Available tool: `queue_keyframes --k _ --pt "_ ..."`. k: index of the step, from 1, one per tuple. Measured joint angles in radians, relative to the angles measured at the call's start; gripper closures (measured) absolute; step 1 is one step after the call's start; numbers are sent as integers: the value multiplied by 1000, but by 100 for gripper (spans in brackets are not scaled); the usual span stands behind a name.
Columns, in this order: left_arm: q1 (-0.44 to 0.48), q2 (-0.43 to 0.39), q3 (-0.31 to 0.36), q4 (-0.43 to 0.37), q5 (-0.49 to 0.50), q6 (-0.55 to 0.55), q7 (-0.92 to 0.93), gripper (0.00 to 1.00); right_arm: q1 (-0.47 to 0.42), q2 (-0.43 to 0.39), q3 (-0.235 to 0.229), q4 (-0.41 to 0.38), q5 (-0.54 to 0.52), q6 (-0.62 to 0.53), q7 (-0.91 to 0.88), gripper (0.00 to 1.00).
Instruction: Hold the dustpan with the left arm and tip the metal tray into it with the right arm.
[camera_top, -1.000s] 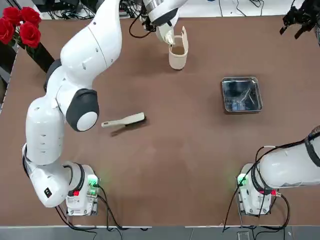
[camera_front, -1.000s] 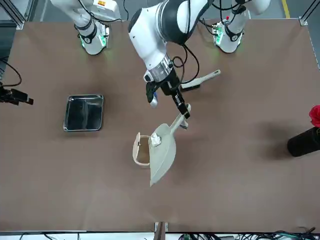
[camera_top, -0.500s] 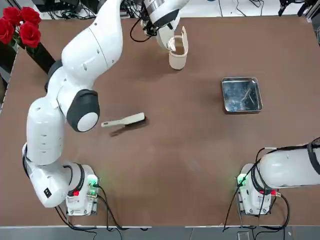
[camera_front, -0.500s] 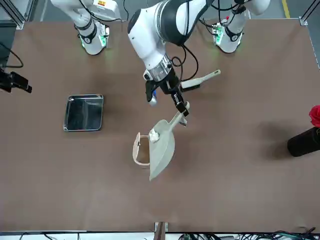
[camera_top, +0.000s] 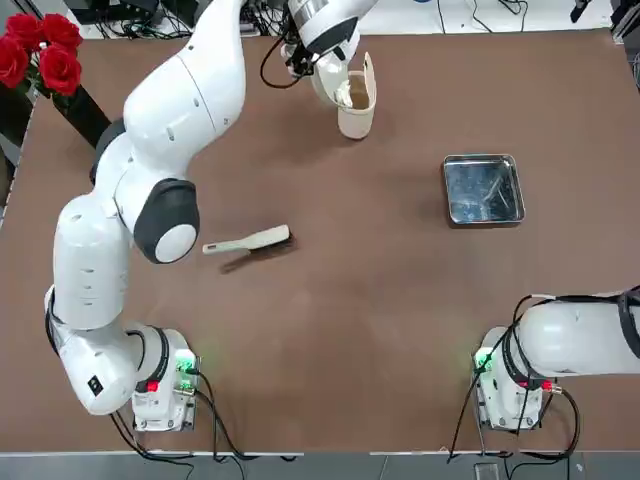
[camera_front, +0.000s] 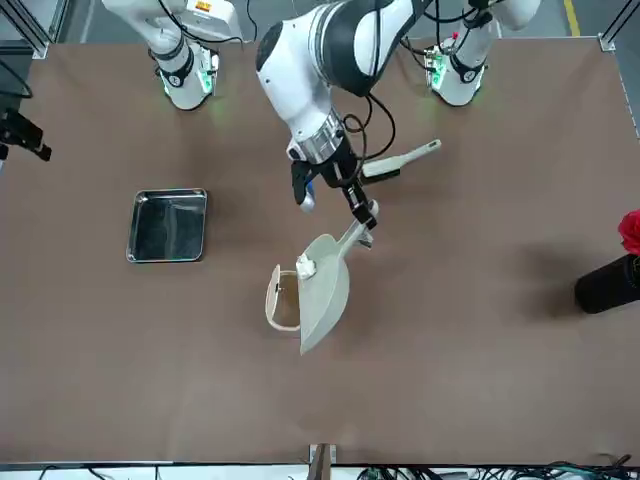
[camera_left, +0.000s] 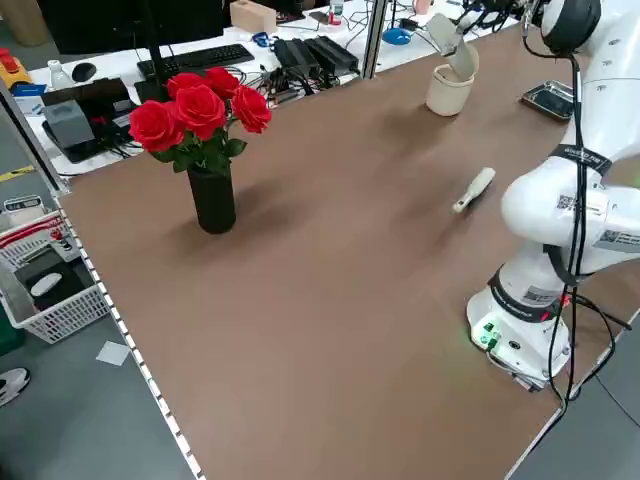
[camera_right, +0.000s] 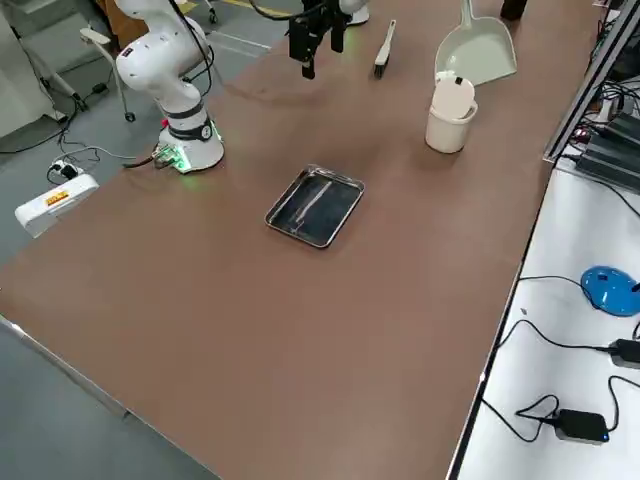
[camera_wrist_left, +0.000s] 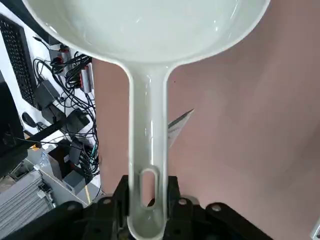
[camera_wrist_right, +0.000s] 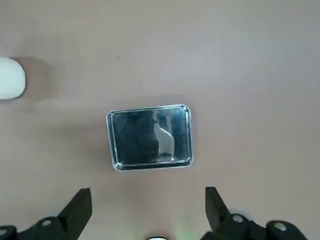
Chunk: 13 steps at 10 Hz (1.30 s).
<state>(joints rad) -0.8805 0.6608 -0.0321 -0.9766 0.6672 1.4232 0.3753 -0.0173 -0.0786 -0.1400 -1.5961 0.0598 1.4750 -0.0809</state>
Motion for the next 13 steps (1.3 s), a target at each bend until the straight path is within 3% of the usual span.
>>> queue_keyframes --k 4,8,13 --pt "1 0 35 7 0 5 0 67 -1 -15 -31 0 89 -14 0 0" --pt "-1 0 52 11 0 22 -1 67 -1 -20 -52 0 113 -20 0 0" --pt "-30 1 52 11 100 68 -28 67 -1 -35 -80 0 140 -40 0 0"
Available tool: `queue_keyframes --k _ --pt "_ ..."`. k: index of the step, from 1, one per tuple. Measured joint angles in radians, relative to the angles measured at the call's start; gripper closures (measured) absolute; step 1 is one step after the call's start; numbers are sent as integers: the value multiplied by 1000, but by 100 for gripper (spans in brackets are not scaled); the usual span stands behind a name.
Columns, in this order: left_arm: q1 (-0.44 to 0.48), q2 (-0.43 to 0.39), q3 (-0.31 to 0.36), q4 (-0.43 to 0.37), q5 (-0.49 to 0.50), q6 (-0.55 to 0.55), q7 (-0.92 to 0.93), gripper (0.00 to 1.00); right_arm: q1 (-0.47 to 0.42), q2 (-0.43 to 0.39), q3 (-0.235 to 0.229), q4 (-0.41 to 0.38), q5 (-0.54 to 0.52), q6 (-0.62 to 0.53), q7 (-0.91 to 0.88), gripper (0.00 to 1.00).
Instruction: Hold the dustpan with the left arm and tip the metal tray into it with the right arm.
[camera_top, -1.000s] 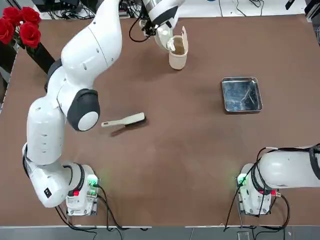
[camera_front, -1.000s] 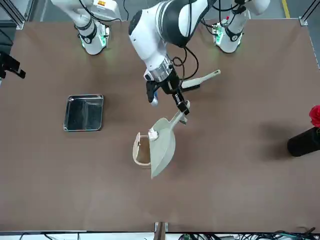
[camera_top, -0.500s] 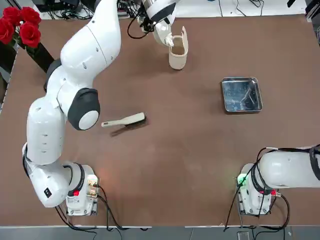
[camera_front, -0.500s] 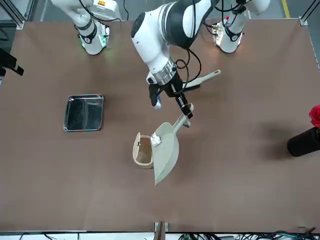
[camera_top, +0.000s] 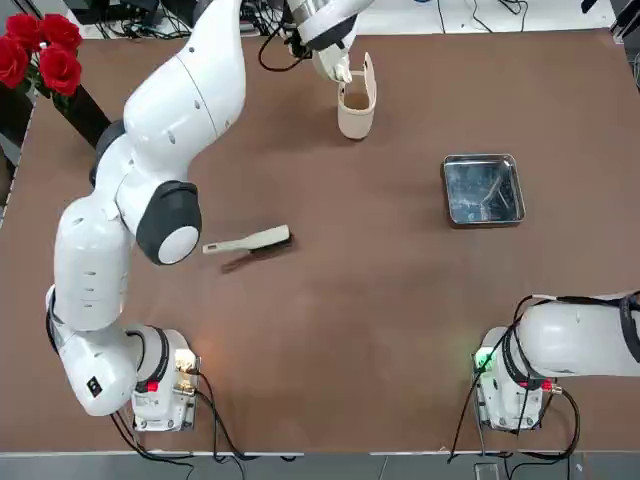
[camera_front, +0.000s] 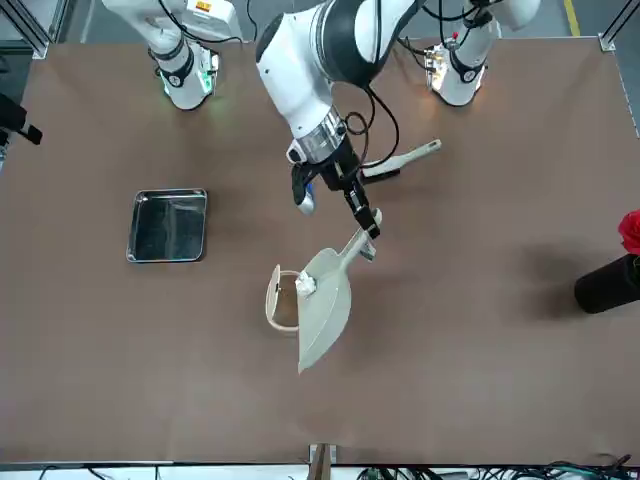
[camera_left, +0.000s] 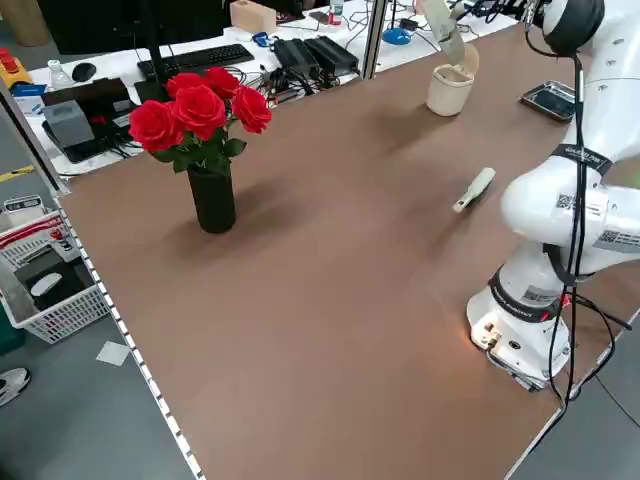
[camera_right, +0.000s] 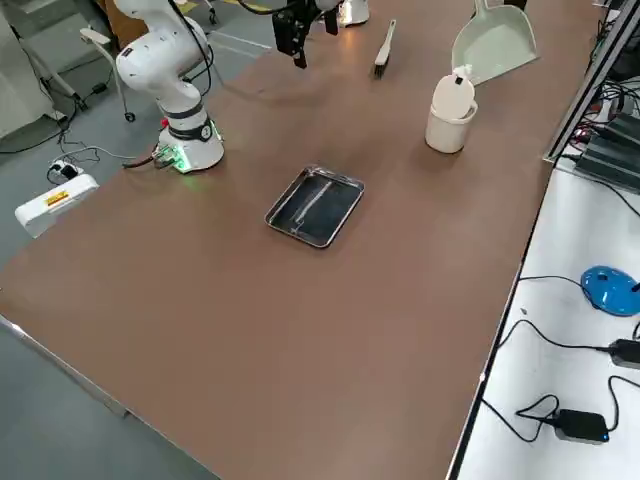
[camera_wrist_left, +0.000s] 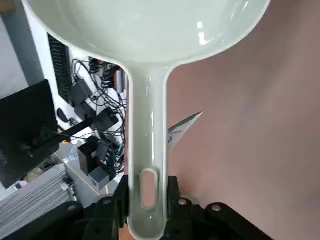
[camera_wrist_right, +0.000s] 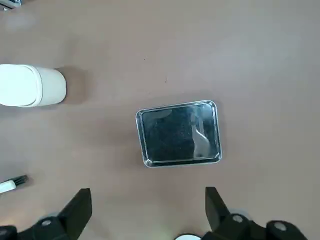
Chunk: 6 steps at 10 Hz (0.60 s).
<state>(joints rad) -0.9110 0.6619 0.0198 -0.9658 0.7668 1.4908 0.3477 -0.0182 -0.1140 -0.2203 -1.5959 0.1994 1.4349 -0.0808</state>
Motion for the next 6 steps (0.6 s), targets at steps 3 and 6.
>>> queue_keyframes --k 3,6 --pt "-30 22 0 -3 69 9 -34 67 0 -1 -6 0 9 -2 0 0" --pt "-53 50 0 -5 110 9 -37 67 0 -3 -12 0 10 -8 0 0"
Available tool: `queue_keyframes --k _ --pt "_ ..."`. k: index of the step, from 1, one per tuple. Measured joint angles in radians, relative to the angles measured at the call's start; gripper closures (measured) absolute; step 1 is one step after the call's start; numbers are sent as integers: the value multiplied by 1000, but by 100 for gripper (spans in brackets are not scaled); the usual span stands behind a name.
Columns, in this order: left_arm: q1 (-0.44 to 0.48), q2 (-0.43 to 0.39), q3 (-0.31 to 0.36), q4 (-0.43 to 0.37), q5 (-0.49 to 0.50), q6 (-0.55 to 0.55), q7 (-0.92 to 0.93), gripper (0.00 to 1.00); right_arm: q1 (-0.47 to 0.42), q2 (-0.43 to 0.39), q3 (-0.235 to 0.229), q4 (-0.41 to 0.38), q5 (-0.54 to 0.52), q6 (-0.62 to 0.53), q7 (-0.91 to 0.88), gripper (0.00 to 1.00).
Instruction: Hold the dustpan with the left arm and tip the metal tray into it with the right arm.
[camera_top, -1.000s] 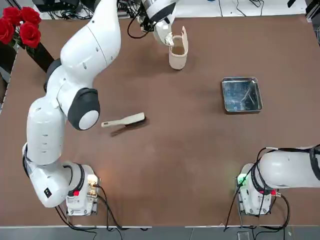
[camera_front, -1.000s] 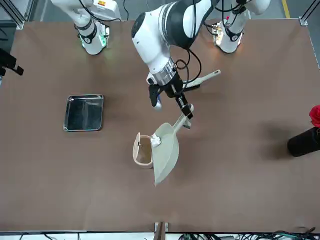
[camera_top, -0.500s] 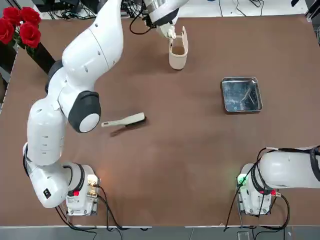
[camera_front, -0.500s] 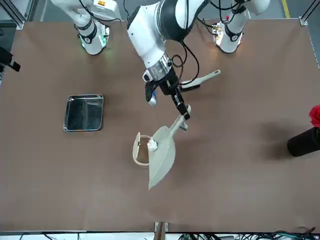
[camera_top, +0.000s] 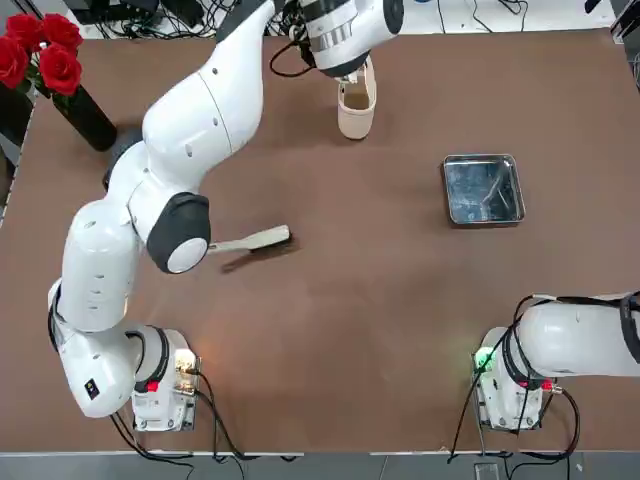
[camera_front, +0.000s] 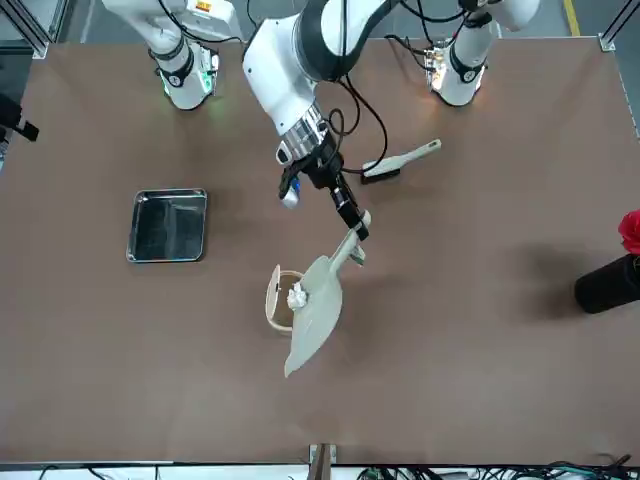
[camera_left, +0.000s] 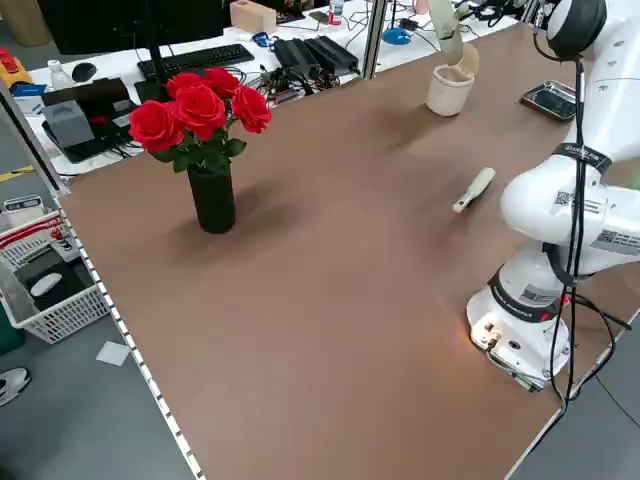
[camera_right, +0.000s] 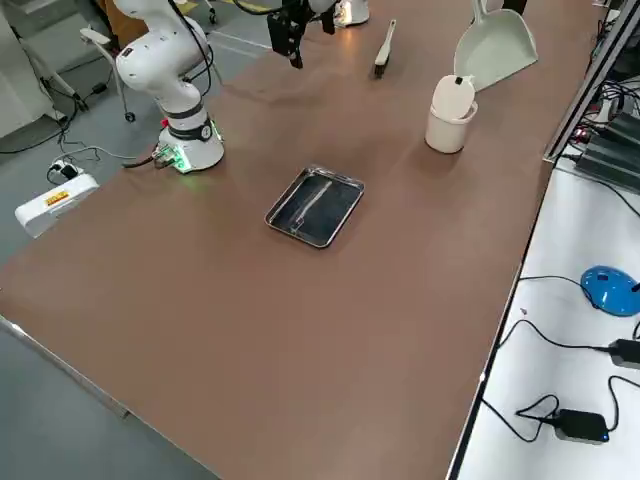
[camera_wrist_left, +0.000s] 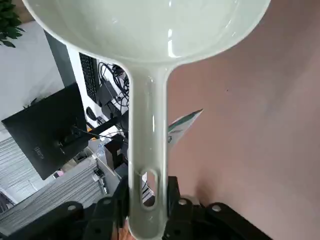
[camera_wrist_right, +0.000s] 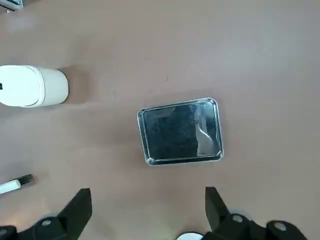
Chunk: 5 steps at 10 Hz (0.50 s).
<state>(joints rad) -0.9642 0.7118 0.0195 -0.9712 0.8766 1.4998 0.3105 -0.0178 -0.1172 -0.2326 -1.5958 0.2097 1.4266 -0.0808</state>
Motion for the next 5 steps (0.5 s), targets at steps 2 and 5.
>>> queue_keyframes --k 2,5 --pt "-1 3 0 0 5 -2 0 67 1 0 6 0 -3 -1 13 0" --pt "-12 3 0 0 6 -12 0 67 4 -1 86 0 -140 6 59 0"
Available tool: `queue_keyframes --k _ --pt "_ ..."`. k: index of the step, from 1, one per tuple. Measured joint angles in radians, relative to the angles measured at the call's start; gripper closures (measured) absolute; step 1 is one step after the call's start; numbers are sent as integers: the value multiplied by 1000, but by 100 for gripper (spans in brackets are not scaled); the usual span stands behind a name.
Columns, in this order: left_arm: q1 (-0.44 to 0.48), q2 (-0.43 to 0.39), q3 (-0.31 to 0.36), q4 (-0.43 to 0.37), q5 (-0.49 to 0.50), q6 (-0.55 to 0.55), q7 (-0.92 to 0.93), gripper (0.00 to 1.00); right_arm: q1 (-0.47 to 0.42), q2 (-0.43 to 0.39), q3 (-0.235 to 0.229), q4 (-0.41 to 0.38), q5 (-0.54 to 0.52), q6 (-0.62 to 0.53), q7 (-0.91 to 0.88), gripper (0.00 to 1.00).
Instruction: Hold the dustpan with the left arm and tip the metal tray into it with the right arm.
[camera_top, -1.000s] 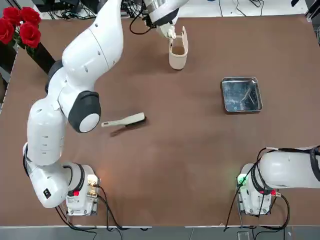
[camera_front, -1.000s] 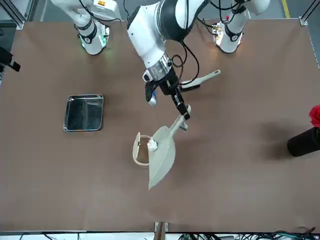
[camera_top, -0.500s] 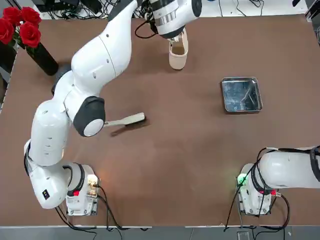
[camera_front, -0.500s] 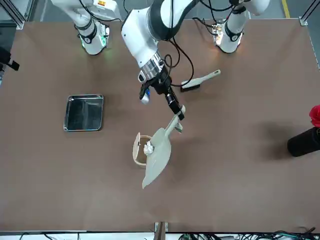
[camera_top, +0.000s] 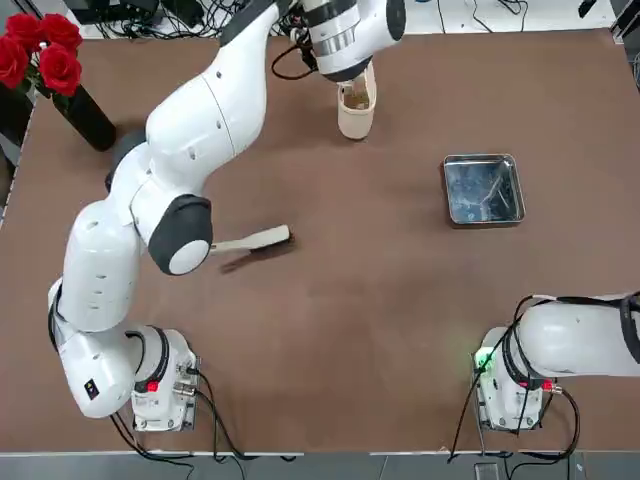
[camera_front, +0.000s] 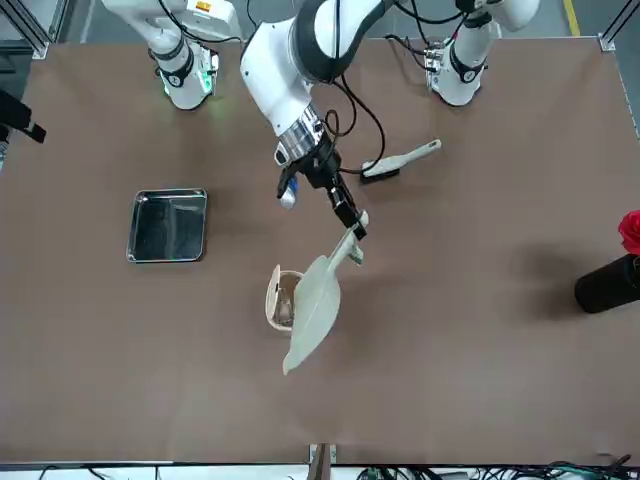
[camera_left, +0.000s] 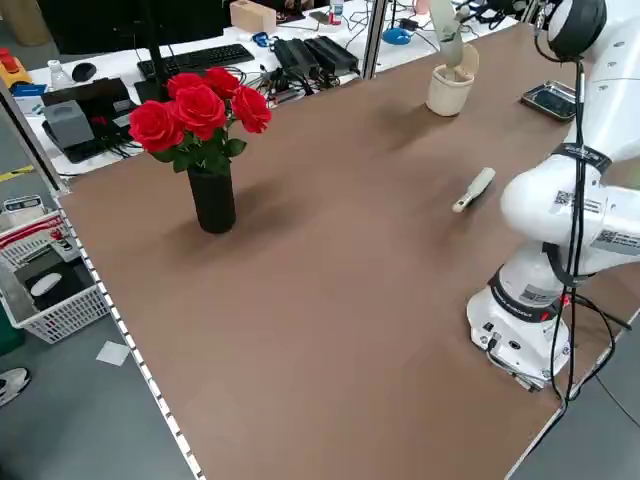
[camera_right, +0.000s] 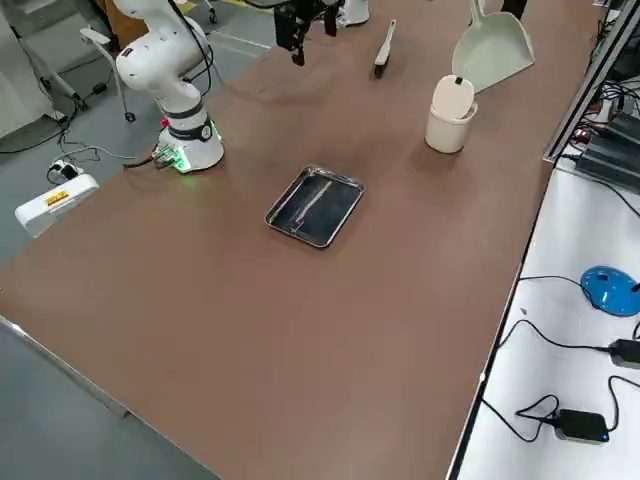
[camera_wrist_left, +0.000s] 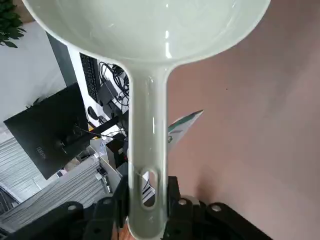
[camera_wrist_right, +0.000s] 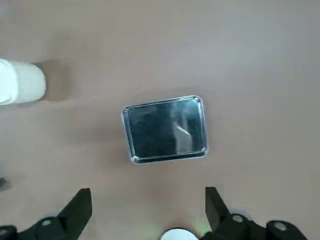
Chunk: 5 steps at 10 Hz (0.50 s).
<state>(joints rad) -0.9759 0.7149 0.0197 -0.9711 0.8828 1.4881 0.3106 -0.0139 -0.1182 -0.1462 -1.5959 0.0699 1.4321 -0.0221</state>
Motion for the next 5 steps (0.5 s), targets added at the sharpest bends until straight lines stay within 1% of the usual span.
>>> queue_keyframes --k 1,3,5 --pt "-4 -1 0 1 0 -3 0 67 1 0 20 -1 -39 8 10 0" --pt "-6 -9 -1 5 -8 -43 0 67 1 0 29 -9 -57 22 12 0" --pt "12 -48 0 9 -88 -74 3 67 0 0 29 -20 -58 35 12 0"
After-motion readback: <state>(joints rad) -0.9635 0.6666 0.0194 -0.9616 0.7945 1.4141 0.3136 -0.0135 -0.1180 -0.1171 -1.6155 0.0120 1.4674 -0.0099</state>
